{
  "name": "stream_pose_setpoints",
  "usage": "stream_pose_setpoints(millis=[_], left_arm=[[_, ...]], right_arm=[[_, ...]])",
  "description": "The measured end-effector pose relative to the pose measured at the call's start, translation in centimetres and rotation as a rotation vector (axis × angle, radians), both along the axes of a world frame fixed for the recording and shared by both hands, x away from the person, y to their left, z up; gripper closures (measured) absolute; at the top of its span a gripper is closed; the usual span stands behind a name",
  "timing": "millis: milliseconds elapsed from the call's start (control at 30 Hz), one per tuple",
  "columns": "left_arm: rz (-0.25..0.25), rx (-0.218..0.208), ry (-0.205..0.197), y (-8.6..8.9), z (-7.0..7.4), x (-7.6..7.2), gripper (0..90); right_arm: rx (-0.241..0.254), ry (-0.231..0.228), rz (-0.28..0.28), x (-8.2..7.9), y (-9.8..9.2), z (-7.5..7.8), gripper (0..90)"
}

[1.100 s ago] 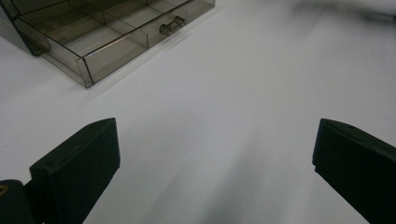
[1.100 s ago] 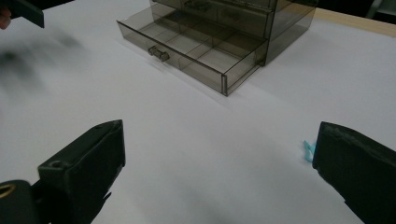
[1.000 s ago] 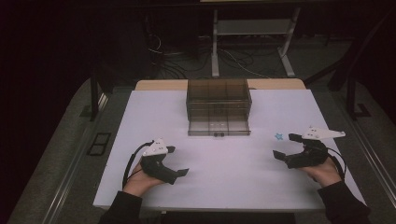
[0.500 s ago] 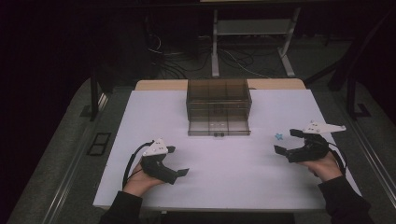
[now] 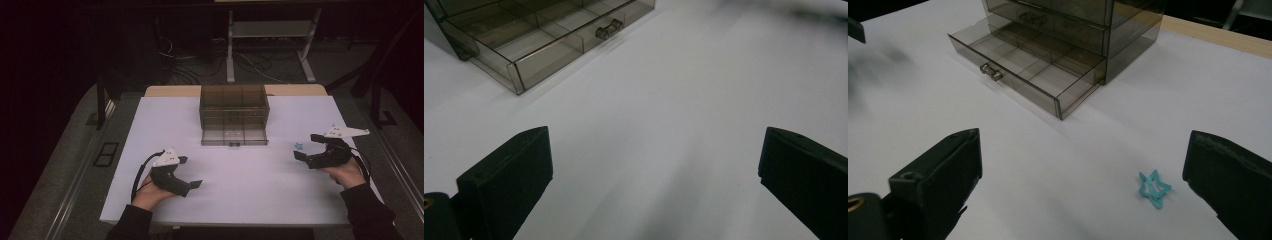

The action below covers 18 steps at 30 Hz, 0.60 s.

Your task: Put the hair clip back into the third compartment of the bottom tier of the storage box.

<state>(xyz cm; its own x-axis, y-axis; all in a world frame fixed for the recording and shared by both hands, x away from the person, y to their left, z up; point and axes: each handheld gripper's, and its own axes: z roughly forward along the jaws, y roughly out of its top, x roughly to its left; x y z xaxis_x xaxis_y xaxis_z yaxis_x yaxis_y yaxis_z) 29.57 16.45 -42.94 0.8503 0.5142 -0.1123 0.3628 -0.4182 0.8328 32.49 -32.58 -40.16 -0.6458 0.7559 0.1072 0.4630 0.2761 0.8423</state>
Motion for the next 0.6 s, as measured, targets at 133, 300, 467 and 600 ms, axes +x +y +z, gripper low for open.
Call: stream_pose_setpoints(millis=[133, 300, 467, 600], left_arm=[[-0.002, 0.000, 0.000, 0.0, 0.0, 0.0, 0.2], [-0.002, 0.000, 0.000, -0.1, 0.0, 0.0, 0.2], [-0.007, -0.002, 0.003, -0.1, 0.0, 0.0, 0.2], [-0.006, -0.004, 0.005, -0.1, -0.1, 0.0, 0.2]], right_arm=[[0.005, 0.000, -0.007, 0.5, -0.3, 0.1, 2.0], [0.012, 0.004, -0.013, 0.9, -0.6, 0.0, 2.0], [0.005, 0.006, -0.021, 1.4, -0.8, 0.1, 2.0], [0.005, 0.007, -0.020, 1.8, -0.9, 0.2, 2.0]])
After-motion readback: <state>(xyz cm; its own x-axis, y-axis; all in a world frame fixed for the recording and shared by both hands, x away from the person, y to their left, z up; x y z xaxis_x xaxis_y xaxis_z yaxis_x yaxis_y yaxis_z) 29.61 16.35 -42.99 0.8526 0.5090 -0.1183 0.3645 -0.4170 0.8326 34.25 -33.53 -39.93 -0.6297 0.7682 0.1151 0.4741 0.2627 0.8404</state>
